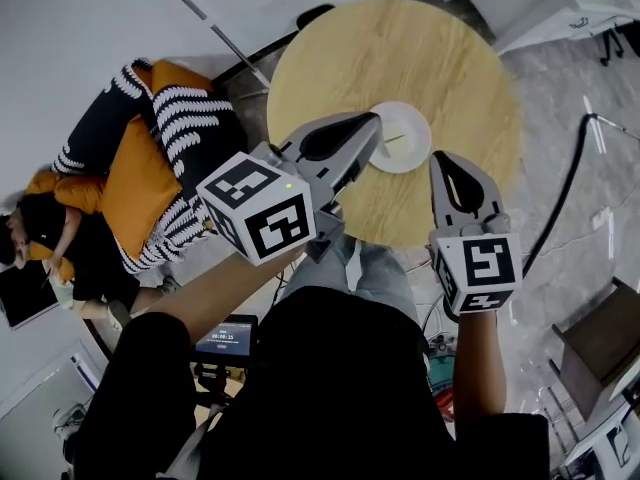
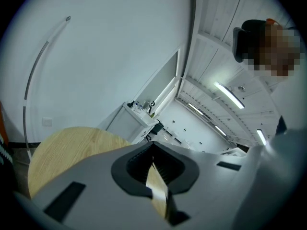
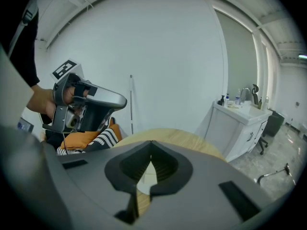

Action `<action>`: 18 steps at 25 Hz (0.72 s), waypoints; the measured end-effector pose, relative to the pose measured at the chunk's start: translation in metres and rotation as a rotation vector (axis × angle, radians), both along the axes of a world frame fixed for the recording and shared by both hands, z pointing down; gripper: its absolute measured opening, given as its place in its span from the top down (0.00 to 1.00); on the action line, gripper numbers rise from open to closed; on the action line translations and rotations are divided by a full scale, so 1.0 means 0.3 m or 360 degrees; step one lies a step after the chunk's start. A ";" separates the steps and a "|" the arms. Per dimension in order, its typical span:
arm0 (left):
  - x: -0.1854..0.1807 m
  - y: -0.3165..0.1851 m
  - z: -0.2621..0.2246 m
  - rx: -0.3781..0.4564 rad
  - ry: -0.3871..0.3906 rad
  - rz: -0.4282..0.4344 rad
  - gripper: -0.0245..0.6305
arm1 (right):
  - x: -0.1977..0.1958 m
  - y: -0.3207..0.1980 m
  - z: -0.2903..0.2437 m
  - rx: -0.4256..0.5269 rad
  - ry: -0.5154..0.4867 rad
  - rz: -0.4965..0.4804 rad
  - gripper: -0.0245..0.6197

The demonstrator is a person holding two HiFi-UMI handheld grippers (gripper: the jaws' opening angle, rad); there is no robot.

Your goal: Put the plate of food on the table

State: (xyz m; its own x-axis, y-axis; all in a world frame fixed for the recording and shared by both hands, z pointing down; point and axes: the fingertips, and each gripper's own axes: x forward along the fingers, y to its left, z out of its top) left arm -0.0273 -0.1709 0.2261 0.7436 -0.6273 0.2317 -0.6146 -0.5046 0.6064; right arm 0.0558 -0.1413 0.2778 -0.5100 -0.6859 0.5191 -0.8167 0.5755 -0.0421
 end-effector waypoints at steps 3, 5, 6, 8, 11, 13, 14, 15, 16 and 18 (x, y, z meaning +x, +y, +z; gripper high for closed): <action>-0.004 0.003 -0.089 0.0069 0.0014 -0.0001 0.95 | -0.005 0.007 -0.094 0.0084 -0.0014 -0.0012 0.95; -0.013 -0.004 -0.150 0.0127 0.0022 -0.0007 0.95 | -0.012 0.008 -0.160 0.0148 -0.0031 -0.0021 0.95; -0.022 -0.005 -0.180 0.0155 0.0025 -0.0011 0.95 | -0.019 0.012 -0.195 0.0177 -0.0047 -0.0024 0.95; -0.045 0.006 -0.240 0.0206 0.0039 -0.0024 0.95 | -0.035 0.025 -0.276 0.0238 -0.0105 -0.0018 0.95; -0.069 0.021 -0.320 0.0278 0.0051 -0.0047 0.95 | -0.022 0.036 -0.394 0.0337 -0.0167 0.0022 0.95; -0.077 0.027 -0.363 0.0315 0.0055 -0.0060 0.95 | 0.005 0.043 -0.454 0.0384 -0.0184 0.0053 0.95; -0.081 0.028 -0.382 0.0332 0.0060 -0.0065 0.95 | 0.014 0.047 -0.483 0.0406 -0.0197 0.0065 0.95; -0.085 0.029 -0.400 0.0348 0.0067 -0.0071 0.95 | 0.022 0.051 -0.509 0.0430 -0.0208 0.0071 0.95; -0.089 0.029 -0.415 0.0363 0.0075 -0.0076 0.95 | 0.028 0.055 -0.531 0.0452 -0.0215 0.0073 0.95; -0.092 0.032 -0.441 0.0389 0.0085 -0.0077 0.95 | 0.038 0.066 -0.567 0.0486 -0.0216 0.0074 0.95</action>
